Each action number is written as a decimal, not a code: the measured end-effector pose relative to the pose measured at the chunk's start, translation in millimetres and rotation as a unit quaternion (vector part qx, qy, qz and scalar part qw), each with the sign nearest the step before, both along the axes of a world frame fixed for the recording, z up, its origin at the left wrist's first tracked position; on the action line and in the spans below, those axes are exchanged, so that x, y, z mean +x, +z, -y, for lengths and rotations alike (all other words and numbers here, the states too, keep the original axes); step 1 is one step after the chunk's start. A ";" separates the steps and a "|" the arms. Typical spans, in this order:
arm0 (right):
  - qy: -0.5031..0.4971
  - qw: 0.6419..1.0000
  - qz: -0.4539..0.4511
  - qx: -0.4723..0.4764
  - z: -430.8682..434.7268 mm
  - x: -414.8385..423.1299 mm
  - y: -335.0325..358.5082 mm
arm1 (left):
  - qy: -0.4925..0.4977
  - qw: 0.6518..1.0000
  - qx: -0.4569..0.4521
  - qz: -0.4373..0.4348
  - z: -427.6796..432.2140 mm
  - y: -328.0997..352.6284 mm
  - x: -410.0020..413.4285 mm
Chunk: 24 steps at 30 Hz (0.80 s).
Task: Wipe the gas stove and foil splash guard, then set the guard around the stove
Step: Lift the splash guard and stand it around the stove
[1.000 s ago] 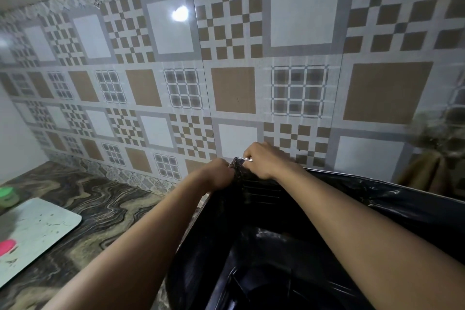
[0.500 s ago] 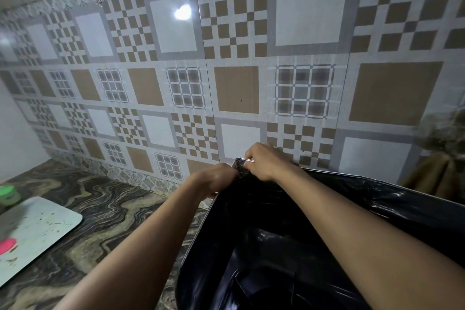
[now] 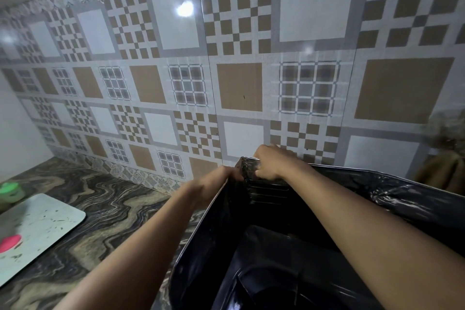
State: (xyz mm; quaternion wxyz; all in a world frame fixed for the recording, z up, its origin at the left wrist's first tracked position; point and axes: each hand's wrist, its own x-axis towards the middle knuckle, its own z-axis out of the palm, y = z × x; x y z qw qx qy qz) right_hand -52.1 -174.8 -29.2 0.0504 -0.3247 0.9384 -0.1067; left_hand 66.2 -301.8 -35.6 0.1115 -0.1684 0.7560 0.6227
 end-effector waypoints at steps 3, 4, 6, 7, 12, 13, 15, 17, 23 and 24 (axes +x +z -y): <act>-0.009 1.000 -0.017 0.006 2.7 0.5 -1.0 | 0.005 1.000 0.022 0.010 1.0 -2.9 -1.4; -0.012 1.000 -0.022 0.007 3.5 1.0 -1.0 | 0.004 1.000 0.021 0.012 0.9 -3.6 -2.6; -0.019 1.000 -0.024 0.007 4.5 1.5 -0.6 | 0.004 1.000 0.010 0.014 0.3 -4.0 -4.7; -0.022 0.999 -0.025 0.007 5.2 1.5 -0.8 | 0.007 1.000 0.005 0.015 -0.3 -3.4 -5.0; -0.031 0.999 -0.030 0.009 6.5 1.9 -3.5 | 0.012 0.999 -0.020 0.029 -5.2 -1.1 -5.1; -0.033 0.999 -0.030 0.009 6.7 1.6 -4.2 | 0.012 0.999 -0.026 0.029 -5.1 -0.8 -5.3; -0.035 0.999 -0.030 0.011 6.8 2.0 -4.0 | 0.009 0.999 -0.030 0.030 -4.6 -1.4 -5.6; -0.034 0.999 -0.033 0.012 6.8 2.9 -4.1 | 0.004 0.999 -0.022 0.035 -5.0 -2.4 -6.2; -0.031 0.998 -0.043 0.016 7.1 6.2 -4.1 | 0.005 0.999 0.000 0.036 -5.7 -6.7 -6.5; -0.028 0.998 -0.046 0.018 6.9 6.7 -3.8 | 0.004 0.999 0.001 0.038 -4.7 -7.3 -5.8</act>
